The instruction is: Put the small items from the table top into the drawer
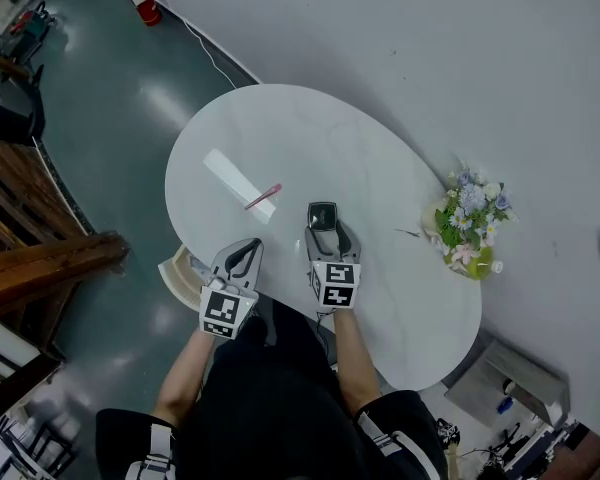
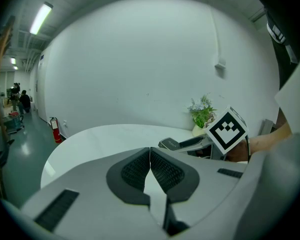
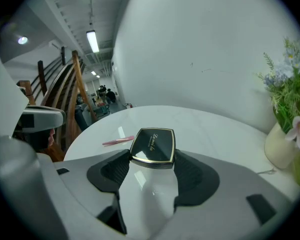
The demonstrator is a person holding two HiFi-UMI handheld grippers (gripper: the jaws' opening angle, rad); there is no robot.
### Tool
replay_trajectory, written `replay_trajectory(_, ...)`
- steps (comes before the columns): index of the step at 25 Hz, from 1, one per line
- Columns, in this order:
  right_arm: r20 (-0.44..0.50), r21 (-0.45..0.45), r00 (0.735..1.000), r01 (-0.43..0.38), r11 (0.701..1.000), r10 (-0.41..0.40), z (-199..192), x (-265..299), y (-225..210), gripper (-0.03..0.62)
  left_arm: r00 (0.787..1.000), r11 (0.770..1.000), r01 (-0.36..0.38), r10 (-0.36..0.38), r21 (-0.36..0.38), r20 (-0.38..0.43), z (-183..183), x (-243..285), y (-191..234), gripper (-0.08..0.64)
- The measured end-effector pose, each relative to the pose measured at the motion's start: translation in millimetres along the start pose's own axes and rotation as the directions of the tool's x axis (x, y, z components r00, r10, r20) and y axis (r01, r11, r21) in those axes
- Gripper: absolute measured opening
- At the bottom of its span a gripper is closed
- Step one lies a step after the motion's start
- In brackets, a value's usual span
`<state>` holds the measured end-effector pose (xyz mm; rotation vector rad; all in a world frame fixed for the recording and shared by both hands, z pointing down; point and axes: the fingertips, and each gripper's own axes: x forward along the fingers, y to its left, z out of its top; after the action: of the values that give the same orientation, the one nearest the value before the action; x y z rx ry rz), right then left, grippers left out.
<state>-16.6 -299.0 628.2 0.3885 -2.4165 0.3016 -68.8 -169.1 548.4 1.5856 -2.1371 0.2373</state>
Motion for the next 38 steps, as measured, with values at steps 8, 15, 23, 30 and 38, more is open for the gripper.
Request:
replay_trajectory(8, 0.076, -0.066, 0.996, -0.051, 0.997, 0.056, 28, -44, 43, 0.298, 0.998, 0.999, -0.032, 0.031, 0.016, 0.052, 11, -37, 2, 0.02)
replay_trajectory(15, 0.105, -0.125, 0.988, -0.095, 0.988, 0.109, 37, -83, 95, 0.299, 0.994, 0.997, -0.067, 0.064, 0.027, 0.092, 18, -87, 6, 0.02)
replay_trajectory(23, 0.131, -0.185, 0.973, -0.166, 0.969, 0.192, 34, -119, 170, 0.299, 0.985, 0.992, -0.129, 0.128, 0.006, 0.117, 4, -159, 22, 0.02)
replay_trajectory(30, 0.133, -0.235, 0.956, -0.225, 0.946, 0.26, 20, -147, 239, 0.299, 0.972, 0.982, -0.189, 0.19, -0.018, 0.139, -15, -225, 35, 0.02)
replay_trajectory(38, 0.125, -0.275, 0.942, -0.269, 0.923, 0.312, -6, -172, 296, 0.298, 0.956, 0.97, -0.237, 0.242, -0.05, 0.164, -42, -284, 36, 0.02)
